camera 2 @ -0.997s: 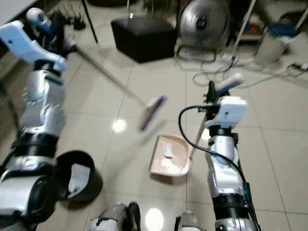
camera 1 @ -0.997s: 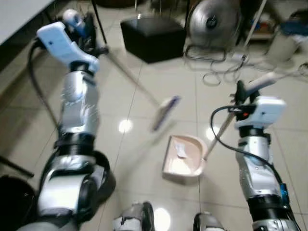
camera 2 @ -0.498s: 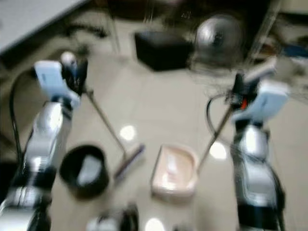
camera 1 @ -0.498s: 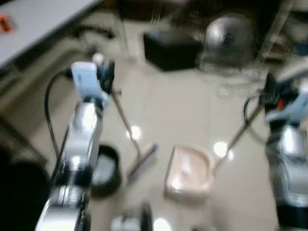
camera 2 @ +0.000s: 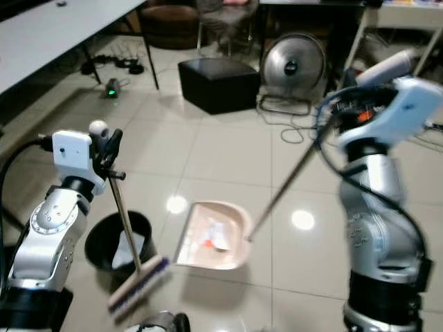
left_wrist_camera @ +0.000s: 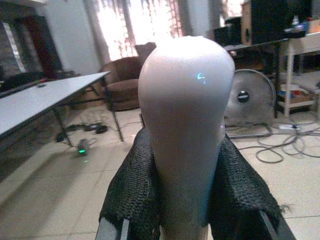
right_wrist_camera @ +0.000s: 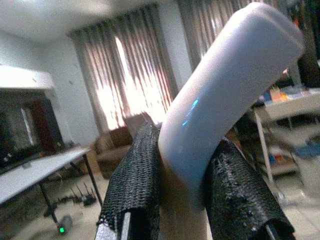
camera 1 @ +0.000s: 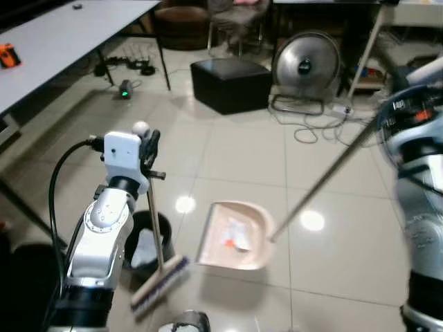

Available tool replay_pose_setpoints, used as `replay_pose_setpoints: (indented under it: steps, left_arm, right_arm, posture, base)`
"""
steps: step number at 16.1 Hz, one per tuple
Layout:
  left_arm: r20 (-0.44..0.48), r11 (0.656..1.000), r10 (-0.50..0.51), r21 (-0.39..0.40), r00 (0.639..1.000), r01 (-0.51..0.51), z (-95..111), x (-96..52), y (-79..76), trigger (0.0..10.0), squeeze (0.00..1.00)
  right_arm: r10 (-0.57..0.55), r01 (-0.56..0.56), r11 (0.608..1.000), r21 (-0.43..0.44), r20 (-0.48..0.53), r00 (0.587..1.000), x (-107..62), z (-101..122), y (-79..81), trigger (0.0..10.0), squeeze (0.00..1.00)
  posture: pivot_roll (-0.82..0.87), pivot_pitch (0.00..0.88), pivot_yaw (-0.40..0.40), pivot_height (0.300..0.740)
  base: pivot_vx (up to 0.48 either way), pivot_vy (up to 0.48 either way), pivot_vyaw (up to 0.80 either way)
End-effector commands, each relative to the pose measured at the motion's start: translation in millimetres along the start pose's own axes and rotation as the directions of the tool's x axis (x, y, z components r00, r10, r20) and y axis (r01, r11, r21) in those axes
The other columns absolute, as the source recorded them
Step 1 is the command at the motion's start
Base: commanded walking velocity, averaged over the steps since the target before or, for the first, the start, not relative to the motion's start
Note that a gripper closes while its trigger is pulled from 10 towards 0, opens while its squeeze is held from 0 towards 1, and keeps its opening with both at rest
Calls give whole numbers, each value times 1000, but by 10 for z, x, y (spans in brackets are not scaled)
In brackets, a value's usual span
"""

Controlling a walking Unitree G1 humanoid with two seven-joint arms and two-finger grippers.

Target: Sweep floor

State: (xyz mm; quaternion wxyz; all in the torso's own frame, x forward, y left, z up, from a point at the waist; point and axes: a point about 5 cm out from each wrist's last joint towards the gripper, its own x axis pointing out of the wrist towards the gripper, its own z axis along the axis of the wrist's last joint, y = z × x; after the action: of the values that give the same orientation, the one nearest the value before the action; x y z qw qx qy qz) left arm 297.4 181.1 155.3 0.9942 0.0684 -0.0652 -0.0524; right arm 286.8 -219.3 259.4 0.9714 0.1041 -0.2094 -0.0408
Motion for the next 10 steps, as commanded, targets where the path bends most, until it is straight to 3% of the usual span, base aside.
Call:
replay_pose_setpoints:
  steps: [1,2,4,10]
  left_arm:
    - [9,999,3,34,1000,-3,50,-33,36,10000,0]
    - [-23,999,1,46,1000,0,-2,-156,47,10000,0]
    - [-64,998,-27,48,998,30,-55,-297,-21,10000,0]
    - [-66,998,-29,51,997,32,-48,-346,-112,10000,0]
  right_arm:
    - [23,-24,999,46,31,999,19,99,68,10000,0]
    - [37,-39,998,58,26,999,59,149,99,10000,0]
    - [59,-61,996,62,22,998,115,214,150,10000,0]
    - [80,-83,992,97,27,996,187,276,247,10000,0]
  posture:
    - [-40,25,59,740]
    - [-33,23,55,740]
    - [-25,22,54,740]
    - [-22,26,47,740]
  base:
    - [0,0,0]
    - [0,0,0]
    - [0,0,778]
    - [0,0,778]
